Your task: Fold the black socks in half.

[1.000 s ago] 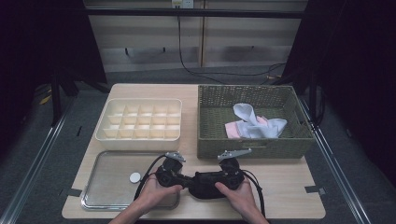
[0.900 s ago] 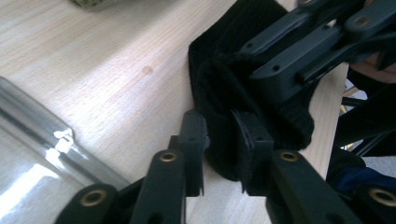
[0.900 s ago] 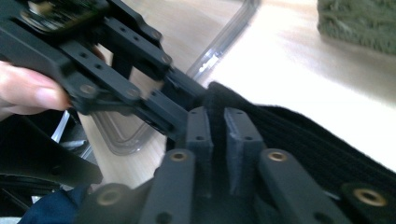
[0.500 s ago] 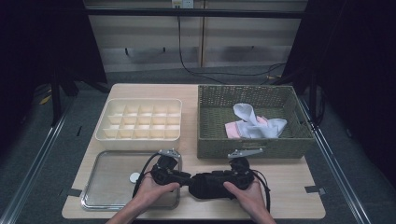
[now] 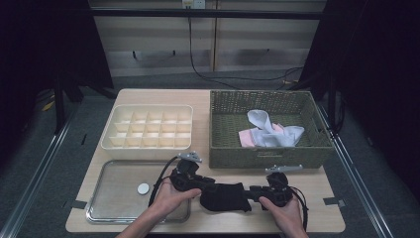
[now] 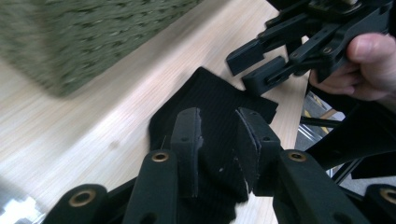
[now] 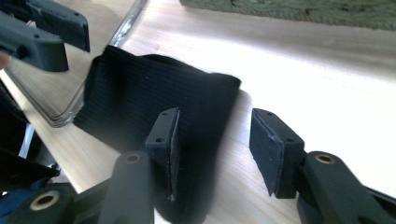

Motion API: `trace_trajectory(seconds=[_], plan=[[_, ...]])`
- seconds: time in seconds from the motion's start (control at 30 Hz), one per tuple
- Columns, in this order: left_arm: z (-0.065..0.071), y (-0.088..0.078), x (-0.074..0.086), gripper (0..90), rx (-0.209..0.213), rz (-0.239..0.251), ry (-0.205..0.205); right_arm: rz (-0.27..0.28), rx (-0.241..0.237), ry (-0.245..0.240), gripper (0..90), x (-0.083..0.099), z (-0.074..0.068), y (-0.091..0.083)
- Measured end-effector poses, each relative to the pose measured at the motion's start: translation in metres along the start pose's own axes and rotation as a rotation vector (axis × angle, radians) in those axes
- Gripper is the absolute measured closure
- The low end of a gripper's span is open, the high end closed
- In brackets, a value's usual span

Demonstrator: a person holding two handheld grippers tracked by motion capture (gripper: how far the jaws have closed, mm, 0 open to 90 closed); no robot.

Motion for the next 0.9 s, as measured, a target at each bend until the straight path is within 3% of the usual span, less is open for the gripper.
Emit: trace_trajectory(seconds=[0.2,0.37,0.4,0.47,0.5,0.7,0.83,0.9], plan=[[0.009,0.023,0.004,68.4,0.034,-0.038,0.011,-0.022,0.001,0.008,52.6,0.004,0.004,0.007],[0.014,0.032,0.007,67.7,0.051,-0.056,0.009,-0.032,0.005,0.002,55.0,0.006,0.002,0.01],[0.015,0.035,0.008,67.8,0.028,-0.066,0.017,-0.031,0.002,0.002,55.0,0.006,0.002,0.01],[0.014,0.04,0.012,67.9,0.039,-0.091,0.021,-0.03,-0.004,0.011,55.1,0.006,0.002,0.011],[0.014,0.042,0.014,68.4,0.026,-0.11,0.029,-0.029,-0.006,0.011,55.1,0.006,0.002,0.011],[0.012,0.045,0.017,72.0,-0.002,-0.12,0.047,-0.031,-0.035,0.011,55.3,0.007,-0.001,0.014],[0.011,0.045,0.018,73.8,0.014,-0.114,0.038,-0.033,-0.061,0.021,59.5,0.008,-0.003,0.018],[0.009,0.045,0.019,75.3,0.026,-0.099,0.02,-0.047,-0.073,0.033,69.5,0.007,-0.003,0.021]])
Point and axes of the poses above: each handheld gripper's, and its own axes: y roughly forward along the jaws, x roughly out of its underside, z roughly to its right, the point moved 5 cm from there along y, roughly forward along the jaws, and after that the axes turned 12 degrees about y, right-handed, at the moved point
